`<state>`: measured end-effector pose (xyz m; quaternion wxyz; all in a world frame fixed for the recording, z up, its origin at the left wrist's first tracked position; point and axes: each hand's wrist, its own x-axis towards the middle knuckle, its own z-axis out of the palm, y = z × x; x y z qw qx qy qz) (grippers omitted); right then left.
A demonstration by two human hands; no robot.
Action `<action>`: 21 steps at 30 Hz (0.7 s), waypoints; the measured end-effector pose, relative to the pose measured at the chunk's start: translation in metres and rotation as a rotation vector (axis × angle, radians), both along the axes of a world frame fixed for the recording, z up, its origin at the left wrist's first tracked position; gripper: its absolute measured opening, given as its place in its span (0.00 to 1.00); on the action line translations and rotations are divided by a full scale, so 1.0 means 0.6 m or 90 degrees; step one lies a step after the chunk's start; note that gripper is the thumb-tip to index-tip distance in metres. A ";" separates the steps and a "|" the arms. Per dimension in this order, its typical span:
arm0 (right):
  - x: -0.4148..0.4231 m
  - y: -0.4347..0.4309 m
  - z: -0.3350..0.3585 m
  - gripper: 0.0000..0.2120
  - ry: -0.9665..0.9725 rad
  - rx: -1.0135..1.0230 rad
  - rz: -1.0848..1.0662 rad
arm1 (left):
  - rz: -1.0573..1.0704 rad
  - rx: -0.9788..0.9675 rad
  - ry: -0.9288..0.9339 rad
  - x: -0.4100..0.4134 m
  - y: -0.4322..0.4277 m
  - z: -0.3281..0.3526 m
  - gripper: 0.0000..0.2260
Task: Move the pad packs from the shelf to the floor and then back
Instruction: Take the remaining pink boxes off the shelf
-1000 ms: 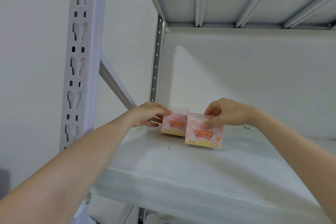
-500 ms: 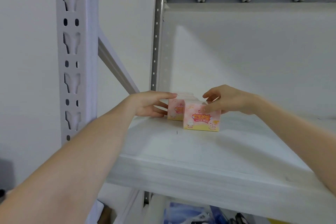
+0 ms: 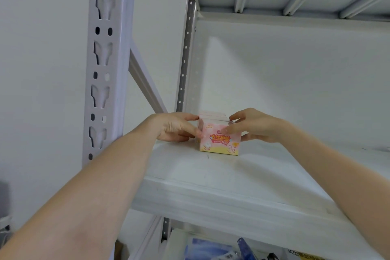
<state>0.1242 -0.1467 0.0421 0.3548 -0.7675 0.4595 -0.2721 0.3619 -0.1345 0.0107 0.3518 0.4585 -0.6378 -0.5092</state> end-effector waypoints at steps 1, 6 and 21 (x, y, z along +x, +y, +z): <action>0.000 0.001 0.000 0.31 -0.006 0.007 0.003 | -0.001 0.000 0.002 0.001 0.000 0.000 0.28; 0.000 -0.003 -0.003 0.30 -0.006 0.015 0.021 | 0.000 0.006 0.026 0.005 0.001 -0.001 0.31; 0.009 -0.003 -0.020 0.31 -0.019 -0.035 -0.001 | 0.040 0.001 0.040 0.009 0.004 -0.002 0.26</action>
